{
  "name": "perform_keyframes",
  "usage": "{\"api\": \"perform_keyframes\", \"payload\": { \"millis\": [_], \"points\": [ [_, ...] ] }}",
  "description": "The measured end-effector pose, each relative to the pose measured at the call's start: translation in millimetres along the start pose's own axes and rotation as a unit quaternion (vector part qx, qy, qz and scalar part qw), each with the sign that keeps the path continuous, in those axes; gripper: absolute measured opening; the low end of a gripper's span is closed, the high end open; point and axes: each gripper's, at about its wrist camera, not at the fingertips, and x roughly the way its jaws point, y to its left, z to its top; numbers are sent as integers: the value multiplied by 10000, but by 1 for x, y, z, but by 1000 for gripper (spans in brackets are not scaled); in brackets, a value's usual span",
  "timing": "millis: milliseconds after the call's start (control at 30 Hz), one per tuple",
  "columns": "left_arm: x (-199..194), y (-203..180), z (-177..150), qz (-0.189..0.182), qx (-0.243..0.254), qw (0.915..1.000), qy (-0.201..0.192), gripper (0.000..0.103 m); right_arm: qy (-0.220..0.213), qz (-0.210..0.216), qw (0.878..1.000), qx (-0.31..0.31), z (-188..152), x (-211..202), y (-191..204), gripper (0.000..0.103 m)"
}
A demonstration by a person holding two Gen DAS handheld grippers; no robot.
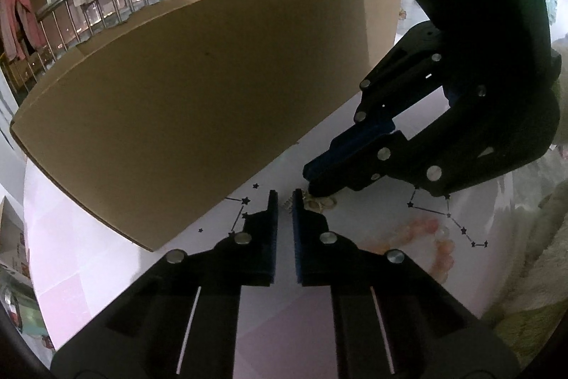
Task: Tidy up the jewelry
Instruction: 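Move the left gripper to the small gold ring while the right approaches the gold charm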
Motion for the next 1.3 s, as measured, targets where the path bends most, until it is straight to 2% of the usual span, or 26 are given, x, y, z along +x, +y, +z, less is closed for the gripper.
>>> {"api": "perform_keyframes", "payload": {
  "millis": [167,700,733,833,867,1200,1300],
  "points": [
    [-2,-2,-1,-25,-37,10000,43,0,80,-61,9999,7,-1,-4,0,5],
    [-19,-8,-16,-36,-414,9991,-35,0,70,-459,9974,543,-26,-25,-8,5],
    [-19,-8,-15,-50,-408,9991,-84,3,63,-460,9973,577,-26,-24,-10,5],
    [-22,-6,-8,-118,-372,9990,-231,23,-82,-386,9973,613,-24,-28,-11,5],
    [-23,-5,-6,-135,-319,9990,-272,27,-120,-356,9974,619,-24,-30,-11,5],
    [-5,-7,-2,-182,75,9998,4,26,-303,-190,9973,639,-18,-33,-16,5],
    [-2,-8,0,-277,100,9996,20,22,-314,-174,9972,660,-17,-32,-17,5]
  ]
}}
